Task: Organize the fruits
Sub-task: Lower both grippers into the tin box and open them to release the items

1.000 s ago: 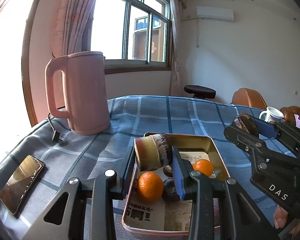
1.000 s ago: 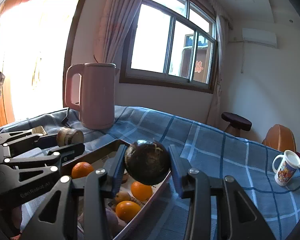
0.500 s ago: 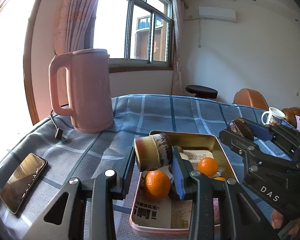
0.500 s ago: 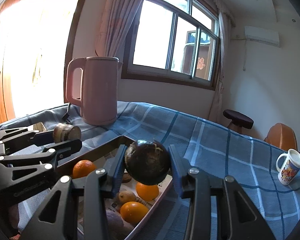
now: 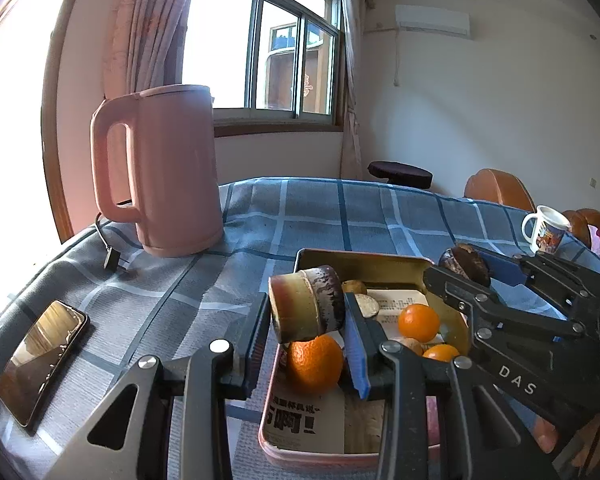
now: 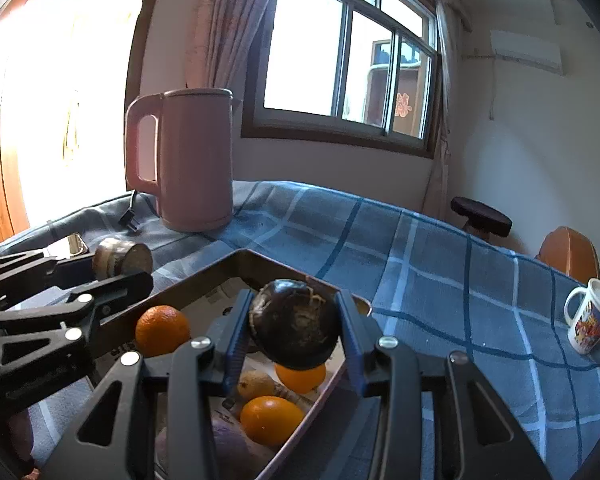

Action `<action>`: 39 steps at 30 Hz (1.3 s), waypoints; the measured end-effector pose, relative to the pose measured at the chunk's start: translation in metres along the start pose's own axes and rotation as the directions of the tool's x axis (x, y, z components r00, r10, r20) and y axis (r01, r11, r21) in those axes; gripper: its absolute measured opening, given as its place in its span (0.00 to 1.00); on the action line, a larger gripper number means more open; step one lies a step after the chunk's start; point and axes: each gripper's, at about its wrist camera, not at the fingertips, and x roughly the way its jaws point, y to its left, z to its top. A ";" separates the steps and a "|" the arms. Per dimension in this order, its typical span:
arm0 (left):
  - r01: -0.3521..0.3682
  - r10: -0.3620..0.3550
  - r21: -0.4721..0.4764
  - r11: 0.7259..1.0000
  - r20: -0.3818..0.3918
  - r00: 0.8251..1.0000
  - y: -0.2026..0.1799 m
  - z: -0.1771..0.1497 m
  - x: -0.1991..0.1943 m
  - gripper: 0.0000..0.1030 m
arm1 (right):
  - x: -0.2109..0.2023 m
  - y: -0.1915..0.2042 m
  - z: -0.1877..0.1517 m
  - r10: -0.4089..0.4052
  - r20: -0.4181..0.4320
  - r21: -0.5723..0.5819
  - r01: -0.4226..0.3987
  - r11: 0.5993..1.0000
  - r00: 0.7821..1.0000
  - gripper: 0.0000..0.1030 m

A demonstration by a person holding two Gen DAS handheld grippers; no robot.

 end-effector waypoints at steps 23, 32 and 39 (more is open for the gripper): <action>0.029 -0.024 0.053 0.998 -0.094 0.995 -0.011 -0.011 0.016 0.36 | 0.019 0.010 -0.010 0.029 -0.123 -0.040 -0.034 0.999 0.992 0.43; 0.025 -0.017 0.074 0.997 -0.110 0.994 -0.015 -0.012 0.018 0.36 | 0.033 0.008 -0.015 0.051 -0.209 -0.026 -0.058 0.998 0.977 0.44; 0.019 -0.010 0.064 0.998 -0.125 0.992 -0.012 -0.013 0.022 0.41 | 0.032 0.005 -0.016 0.040 -0.211 -0.011 -0.044 0.999 0.977 0.50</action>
